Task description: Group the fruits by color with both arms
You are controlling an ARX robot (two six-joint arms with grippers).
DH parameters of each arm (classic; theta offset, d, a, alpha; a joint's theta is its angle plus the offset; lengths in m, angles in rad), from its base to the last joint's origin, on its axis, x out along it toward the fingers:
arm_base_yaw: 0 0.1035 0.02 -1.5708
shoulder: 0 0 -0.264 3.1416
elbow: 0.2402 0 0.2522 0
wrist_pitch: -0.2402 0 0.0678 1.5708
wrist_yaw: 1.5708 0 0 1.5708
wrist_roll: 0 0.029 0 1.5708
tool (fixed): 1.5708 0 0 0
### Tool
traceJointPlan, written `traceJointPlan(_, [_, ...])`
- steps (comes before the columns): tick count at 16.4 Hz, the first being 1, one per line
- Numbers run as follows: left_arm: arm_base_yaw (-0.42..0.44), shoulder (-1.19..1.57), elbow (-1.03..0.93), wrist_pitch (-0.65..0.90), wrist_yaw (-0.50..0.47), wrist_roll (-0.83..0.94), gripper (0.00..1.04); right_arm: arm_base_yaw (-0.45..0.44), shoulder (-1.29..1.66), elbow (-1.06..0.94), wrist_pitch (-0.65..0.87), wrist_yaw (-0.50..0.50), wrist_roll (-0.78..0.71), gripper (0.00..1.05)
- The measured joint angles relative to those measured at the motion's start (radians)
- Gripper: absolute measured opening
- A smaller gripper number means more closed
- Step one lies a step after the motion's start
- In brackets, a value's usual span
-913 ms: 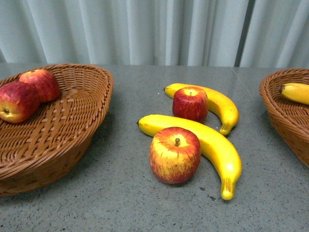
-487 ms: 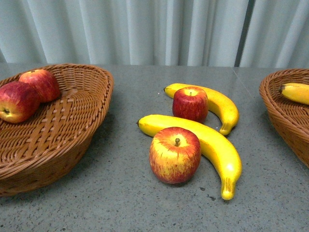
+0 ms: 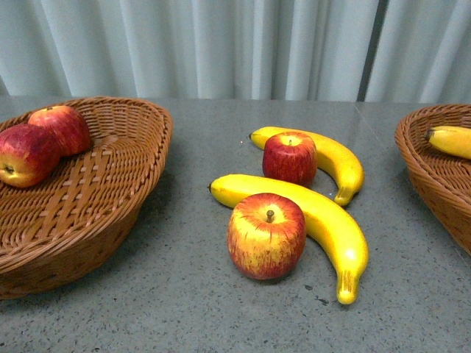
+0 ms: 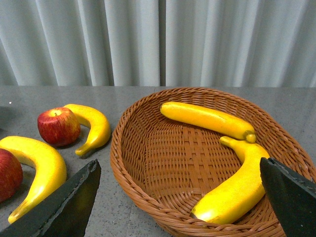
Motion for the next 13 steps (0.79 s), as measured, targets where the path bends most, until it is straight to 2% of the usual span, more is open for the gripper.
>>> traceJointPlan(2, [0.008, 0.218, 0.127, 0.236, 0.039, 0.056, 0.98, 0.000, 0.000, 0.000, -0.001, 0.000, 0.000, 0.98])
traceJointPlan(4, [-0.048, 0.398, 0.215, 0.352, 0.066, 0.086, 0.98, 0.000, 0.000, 0.000, 0.000, 0.000, 0.000, 0.98])
traceJointPlan(10, [-0.157, 0.673, 0.348, 0.422, 0.069, 0.130, 0.98, 0.000, 0.000, 0.000, 0.000, 0.000, 0.000, 0.98])
traceJointPlan(13, [-0.383, 1.002, 0.567, 0.362, 0.079, 0.156, 0.98, 0.000, 0.000, 0.000, 0.000, 0.000, 0.000, 0.98])
